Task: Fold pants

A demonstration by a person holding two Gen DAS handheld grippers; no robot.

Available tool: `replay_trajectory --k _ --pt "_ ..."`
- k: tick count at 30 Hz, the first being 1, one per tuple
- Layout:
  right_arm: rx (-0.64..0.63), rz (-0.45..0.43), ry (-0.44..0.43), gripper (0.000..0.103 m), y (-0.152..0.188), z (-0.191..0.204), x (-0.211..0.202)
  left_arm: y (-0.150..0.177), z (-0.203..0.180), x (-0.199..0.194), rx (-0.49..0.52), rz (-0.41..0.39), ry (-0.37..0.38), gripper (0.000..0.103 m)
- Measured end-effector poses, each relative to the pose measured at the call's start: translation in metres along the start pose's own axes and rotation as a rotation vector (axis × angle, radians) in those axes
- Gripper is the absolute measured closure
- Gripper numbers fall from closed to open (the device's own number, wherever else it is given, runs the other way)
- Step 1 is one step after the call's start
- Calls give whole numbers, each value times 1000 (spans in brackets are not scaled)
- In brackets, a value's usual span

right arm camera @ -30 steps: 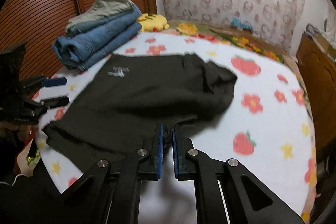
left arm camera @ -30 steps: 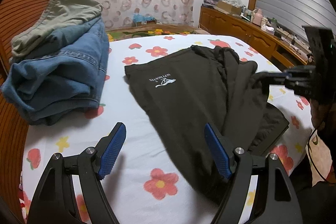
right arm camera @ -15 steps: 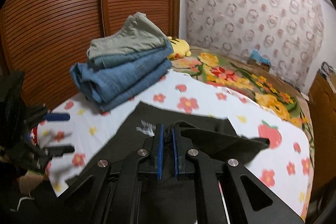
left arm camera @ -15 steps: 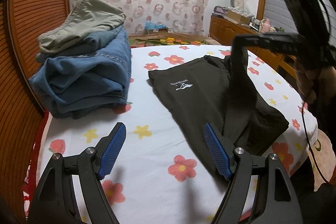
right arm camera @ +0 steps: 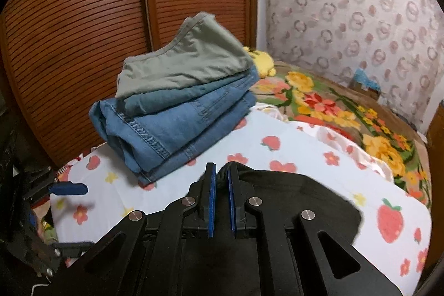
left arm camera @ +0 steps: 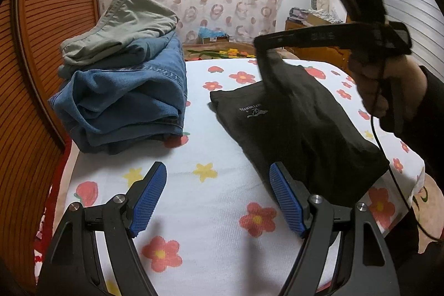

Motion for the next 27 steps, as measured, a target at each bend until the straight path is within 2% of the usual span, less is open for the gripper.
replay_trajectory --k 6,8,13,23,27 --pt "20 34 -2 93 -3 -4 25 3 2 1 -5 9 -2 25" --pt "38 36 5 80 -2 -9 26 2 1 2 -5 11 0 25" --pt "52 19 57 70 1 -22 12 -1 -2 6 -3 10 13 25" --pt "122 16 151 69 44 -60 -32 -25 -22 31 30 17 51 25" --pt "161 35 177 69 63 -75 -37 -40 -30 48 44 27 70 25"
Point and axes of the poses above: each gripper's, at about its wrist camera, not at the fingertips, and x roughly the way its jaws point, z to its left, y to its underside, the point moved 6 cm from there along x, roughly the way its jaws point, and after that the axes turned 4 degrees about z, right-handed, at the moved point
